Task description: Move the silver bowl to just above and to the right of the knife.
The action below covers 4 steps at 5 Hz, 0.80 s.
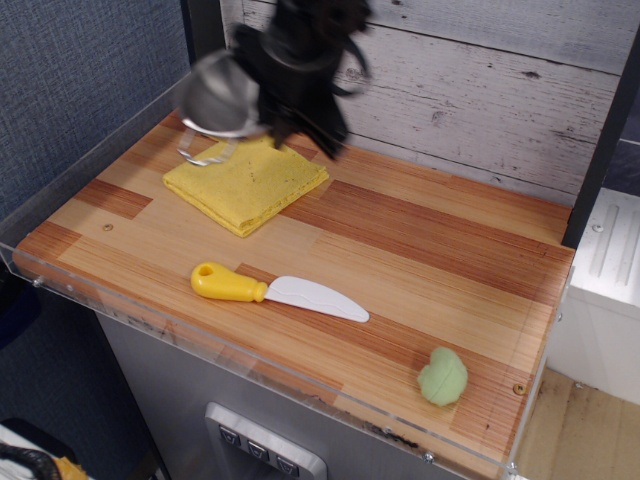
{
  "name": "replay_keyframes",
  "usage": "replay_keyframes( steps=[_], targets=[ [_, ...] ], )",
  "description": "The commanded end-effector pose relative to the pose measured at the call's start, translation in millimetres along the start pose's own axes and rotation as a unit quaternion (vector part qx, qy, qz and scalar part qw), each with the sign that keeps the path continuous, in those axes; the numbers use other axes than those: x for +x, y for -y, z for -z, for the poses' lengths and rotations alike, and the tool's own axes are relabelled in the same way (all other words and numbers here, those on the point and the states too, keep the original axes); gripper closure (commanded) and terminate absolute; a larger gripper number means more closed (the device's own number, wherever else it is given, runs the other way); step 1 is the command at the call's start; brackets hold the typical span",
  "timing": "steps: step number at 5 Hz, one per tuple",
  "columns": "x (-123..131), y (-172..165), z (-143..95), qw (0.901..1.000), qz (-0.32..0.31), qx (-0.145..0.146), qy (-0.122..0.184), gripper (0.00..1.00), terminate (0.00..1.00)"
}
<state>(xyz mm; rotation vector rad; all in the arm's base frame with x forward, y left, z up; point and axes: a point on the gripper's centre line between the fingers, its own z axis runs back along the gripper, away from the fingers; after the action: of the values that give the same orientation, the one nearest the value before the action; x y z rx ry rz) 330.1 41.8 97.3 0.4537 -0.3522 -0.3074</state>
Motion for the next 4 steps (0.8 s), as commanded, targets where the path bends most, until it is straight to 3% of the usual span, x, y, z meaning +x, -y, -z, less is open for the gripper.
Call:
replay_keyframes(
  steps=[1, 2, 4],
  targets=[
    [15.9, 57.6, -30.9, 0.996, 0.063, -0.035, 0.054, 1.0, 0.0],
    [24.2, 89.3, -27.8, 0.9891, 0.109, -0.073, 0.066, 1.0, 0.0],
    [18.9, 122.3, -2.4, 0.9757, 0.184, -0.095, 0.072, 1.0, 0.0]
  ],
)
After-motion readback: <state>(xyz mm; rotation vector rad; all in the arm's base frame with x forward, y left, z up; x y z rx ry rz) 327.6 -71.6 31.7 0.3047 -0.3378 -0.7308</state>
